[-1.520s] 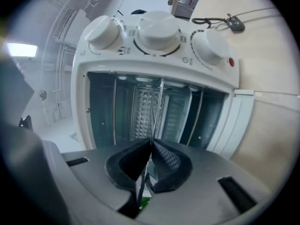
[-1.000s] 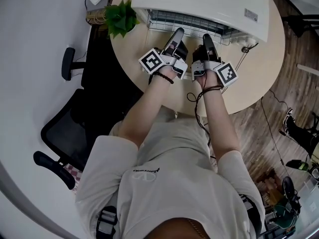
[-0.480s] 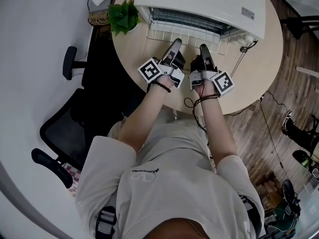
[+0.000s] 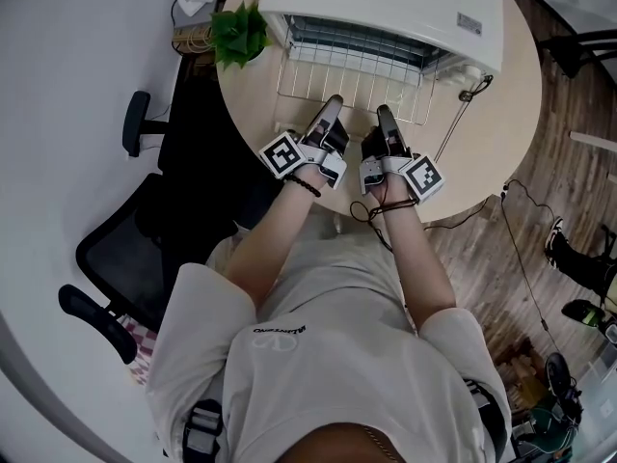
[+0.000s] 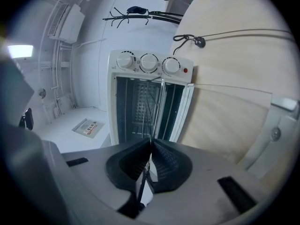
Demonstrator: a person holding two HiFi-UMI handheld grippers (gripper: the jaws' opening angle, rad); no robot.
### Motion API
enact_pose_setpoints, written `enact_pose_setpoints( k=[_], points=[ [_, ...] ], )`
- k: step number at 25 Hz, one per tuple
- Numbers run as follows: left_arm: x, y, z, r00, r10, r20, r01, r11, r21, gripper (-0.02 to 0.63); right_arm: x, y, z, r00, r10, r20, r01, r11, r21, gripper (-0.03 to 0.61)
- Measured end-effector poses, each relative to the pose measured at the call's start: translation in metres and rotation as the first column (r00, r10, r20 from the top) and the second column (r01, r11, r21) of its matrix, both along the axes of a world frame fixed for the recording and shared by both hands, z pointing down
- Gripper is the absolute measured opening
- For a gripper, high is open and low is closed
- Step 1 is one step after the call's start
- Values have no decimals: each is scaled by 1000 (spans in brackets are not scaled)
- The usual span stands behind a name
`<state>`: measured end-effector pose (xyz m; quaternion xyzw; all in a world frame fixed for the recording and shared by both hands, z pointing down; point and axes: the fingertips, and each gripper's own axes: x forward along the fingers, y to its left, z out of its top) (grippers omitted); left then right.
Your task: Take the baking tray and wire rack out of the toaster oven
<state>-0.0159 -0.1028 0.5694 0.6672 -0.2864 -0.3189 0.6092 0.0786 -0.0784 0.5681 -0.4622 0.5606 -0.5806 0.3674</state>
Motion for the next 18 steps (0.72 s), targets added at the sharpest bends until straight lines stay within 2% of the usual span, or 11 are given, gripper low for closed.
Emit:
enact_pose_setpoints(
  k=[10, 18],
  points=[
    [-12, 42, -3, 1000, 3, 14, -2, 999, -36, 8, -15, 43, -5, 997, -79, -7, 79, 997, -18, 6],
    [-22, 80, -30, 999, 29, 43, -29, 1000, -10, 8, -25, 82, -29, 987, -161, -13, 161, 987, 0, 6]
  ],
)
